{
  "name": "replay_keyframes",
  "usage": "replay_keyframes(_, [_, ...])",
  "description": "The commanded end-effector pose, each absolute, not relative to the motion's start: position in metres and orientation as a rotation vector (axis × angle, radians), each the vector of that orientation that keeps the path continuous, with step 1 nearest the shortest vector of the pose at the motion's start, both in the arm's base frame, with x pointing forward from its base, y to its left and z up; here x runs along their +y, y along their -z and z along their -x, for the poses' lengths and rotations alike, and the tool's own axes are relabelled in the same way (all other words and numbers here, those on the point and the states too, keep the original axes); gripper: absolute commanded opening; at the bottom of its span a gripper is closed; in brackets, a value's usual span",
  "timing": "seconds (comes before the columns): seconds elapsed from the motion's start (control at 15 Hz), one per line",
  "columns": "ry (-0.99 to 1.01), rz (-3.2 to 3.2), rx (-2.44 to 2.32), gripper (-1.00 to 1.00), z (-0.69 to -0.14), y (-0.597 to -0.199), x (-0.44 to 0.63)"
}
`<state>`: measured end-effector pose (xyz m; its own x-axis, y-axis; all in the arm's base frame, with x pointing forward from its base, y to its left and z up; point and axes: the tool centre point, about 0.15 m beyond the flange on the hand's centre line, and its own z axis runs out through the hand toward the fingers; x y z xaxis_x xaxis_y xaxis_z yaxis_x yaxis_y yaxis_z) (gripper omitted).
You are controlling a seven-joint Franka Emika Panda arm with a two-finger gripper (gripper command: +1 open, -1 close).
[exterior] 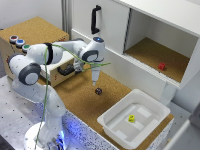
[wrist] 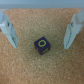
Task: Place the purple object on the table
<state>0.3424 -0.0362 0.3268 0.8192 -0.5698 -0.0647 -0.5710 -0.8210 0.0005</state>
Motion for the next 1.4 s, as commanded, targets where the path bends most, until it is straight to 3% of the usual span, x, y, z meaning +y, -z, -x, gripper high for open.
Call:
replay_keyframes(0.0, [-0.279, 3.068, 0.796, 1.0, -0.357, -0.331, -0.031])
replay_keyframes(0.4, [-0.279, 3.068, 0.796, 1.0, -0.357, -0.331, -0.031])
replay_keyframes(0.47, [-0.134, 3.016, 0.822, 1.0, -0.343, -0.324, -0.03])
replay_keyframes(1.07, [0.247, 3.353, 0.56, 1.0, -0.329, -0.337, -0.022])
replay_keyframes(1.33, [0.236, 3.262, 0.347, 1.0, -0.329, -0.317, -0.024])
